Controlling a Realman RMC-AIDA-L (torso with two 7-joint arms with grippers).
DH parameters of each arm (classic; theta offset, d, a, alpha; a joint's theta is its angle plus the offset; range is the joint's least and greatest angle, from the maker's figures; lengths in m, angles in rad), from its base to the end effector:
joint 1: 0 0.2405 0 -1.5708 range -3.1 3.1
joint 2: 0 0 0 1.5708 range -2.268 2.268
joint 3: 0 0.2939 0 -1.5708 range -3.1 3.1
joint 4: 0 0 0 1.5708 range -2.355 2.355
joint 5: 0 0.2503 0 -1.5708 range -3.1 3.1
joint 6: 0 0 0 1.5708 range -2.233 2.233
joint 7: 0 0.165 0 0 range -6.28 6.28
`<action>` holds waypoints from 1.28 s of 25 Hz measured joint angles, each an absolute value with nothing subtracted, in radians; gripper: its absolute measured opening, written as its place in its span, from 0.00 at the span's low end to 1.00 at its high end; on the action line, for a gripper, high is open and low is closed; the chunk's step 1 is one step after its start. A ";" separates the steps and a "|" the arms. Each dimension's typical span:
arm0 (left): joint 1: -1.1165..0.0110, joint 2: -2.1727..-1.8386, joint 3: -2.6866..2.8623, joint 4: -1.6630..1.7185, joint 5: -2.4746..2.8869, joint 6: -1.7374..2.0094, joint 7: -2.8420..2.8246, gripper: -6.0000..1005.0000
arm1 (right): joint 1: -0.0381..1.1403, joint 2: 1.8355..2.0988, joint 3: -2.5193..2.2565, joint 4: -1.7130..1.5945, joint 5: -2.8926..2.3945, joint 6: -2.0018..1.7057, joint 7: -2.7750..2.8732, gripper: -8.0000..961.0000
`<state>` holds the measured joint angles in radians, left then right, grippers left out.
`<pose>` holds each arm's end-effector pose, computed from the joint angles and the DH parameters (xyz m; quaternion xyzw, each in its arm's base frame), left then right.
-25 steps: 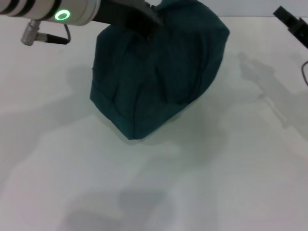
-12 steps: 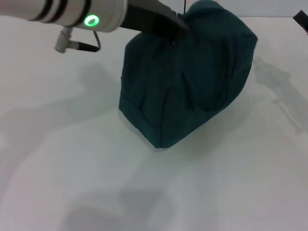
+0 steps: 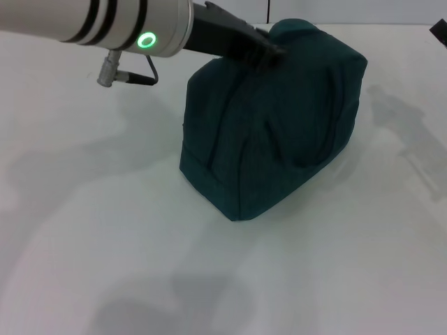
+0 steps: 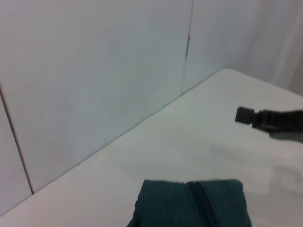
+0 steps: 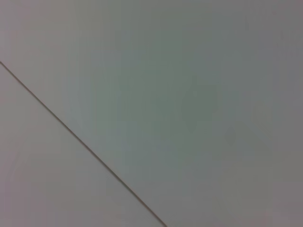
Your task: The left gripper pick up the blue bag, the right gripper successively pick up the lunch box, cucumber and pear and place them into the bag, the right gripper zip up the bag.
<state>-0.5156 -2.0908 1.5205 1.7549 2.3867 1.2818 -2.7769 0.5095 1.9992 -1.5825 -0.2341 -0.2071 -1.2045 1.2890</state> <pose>-0.0693 0.4053 -0.0150 -0.9324 -0.2530 -0.0741 0.2474 0.3258 0.4318 -0.0232 -0.6544 0.4388 0.5370 0.3014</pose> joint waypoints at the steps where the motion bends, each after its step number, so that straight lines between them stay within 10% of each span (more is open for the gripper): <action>1: -0.514 -2.091 1.511 1.755 2.373 1.278 -2.773 0.25 | 0.509 2.000 -1.583 -0.234 -0.208 -1.206 1.289 0.02; 19: -0.451 -2.086 1.072 1.705 1.761 1.428 -2.276 0.88 | 0.509 1.978 -1.580 -0.258 -0.395 -1.505 1.004 0.03; 32: -0.300 -2.085 0.980 1.530 1.609 1.587 -2.029 0.89 | 0.501 1.914 -1.578 -0.449 -0.701 -1.555 0.884 0.37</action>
